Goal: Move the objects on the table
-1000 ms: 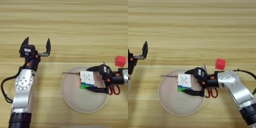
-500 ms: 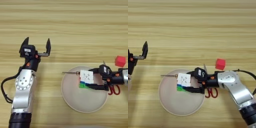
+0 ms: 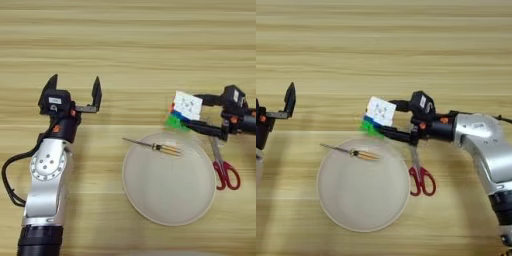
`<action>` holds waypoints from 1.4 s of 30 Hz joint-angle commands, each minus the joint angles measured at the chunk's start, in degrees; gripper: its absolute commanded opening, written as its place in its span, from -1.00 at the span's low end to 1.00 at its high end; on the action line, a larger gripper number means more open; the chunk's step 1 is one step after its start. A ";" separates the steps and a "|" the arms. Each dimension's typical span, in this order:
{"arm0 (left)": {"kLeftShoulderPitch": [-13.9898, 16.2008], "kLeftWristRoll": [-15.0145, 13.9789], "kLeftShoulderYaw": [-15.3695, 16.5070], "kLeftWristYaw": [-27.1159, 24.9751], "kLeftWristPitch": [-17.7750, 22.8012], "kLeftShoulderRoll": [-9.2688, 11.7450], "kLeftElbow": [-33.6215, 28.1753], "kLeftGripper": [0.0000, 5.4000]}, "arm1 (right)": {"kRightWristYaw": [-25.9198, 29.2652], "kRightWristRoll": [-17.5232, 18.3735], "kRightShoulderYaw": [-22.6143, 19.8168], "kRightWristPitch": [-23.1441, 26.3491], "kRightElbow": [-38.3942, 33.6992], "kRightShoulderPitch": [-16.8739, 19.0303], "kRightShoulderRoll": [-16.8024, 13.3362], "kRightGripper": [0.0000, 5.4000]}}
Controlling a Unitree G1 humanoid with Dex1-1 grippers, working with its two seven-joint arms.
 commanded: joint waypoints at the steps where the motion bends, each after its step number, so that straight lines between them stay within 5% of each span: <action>1: -0.43 -0.44 0.03 -0.21 -0.37 0.08 0.25 1.00 | -2.63 -0.48 -1.60 1.53 1.97 -2.87 -0.03 0.23; 22: -1.19 -0.93 0.34 -0.69 -0.41 0.38 1.16 1.00 | -16.40 -14.08 5.29 -3.34 20.04 -6.19 9.84 0.23; 42: -0.91 -0.96 0.84 -0.83 -1.08 0.34 2.26 1.00 | -17.33 -16.58 4.82 -7.01 25.42 -6.47 10.81 0.23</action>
